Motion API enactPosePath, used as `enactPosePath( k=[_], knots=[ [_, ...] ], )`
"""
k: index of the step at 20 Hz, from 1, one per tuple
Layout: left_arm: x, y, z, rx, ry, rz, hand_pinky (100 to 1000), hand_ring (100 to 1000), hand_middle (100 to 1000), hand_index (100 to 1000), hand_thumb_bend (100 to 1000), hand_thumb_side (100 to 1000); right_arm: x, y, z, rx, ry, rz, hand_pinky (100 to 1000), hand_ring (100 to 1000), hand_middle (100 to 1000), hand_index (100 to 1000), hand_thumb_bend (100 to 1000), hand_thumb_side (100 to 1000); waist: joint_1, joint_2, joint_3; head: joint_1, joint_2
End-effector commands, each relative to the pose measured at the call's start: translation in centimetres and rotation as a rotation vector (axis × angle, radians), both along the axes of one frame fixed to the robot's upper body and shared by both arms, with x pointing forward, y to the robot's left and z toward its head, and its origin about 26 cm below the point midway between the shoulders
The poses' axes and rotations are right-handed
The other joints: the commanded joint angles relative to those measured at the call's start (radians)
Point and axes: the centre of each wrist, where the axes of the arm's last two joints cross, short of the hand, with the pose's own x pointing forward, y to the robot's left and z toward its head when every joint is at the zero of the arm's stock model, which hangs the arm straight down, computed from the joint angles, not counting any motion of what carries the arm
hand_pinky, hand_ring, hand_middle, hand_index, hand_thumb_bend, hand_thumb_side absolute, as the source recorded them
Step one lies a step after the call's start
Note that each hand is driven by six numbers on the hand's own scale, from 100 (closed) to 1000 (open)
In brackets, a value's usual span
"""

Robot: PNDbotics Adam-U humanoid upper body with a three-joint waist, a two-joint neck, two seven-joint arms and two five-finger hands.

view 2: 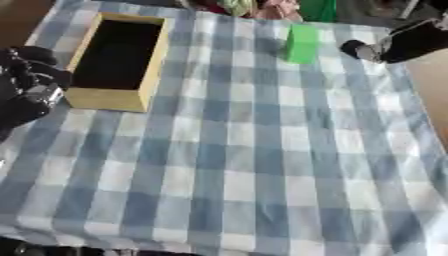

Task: Pick up objects on the table and place them in the box.

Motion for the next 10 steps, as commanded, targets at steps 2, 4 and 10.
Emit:
enactPosePath(
  k=[2, 4, 10],
  knots=[
    [-0.1, 0.2, 0.9, 0.034, -0.024, -0.015, 553, 600, 581, 681, 399, 100, 1.3, -0.9, 1.2, -0.06, -0.029, -0.059, 783, 925, 839, 902, 472, 100, 0.002, -0.02, 0.005, -0.025, 0.006],
    [-0.1, 0.2, 1.0, 0.037, -0.024, -0.02, 553, 599, 582, 681, 399, 100, 2.0, -1.0, 1.2, -0.076, -0.031, -0.078, 786, 926, 839, 904, 471, 100, 0.002, -0.021, 0.008, -0.034, 0.006],
    [0.0, -0.3, 1.3, 0.045, -0.03, -0.045, 553, 600, 582, 681, 399, 100, 4.8, -1.2, 0.6, -0.096, -0.017, -0.15, 785, 921, 831, 905, 460, 100, 0.002, -0.015, 0.022, -0.055, 0.006]
  ],
)
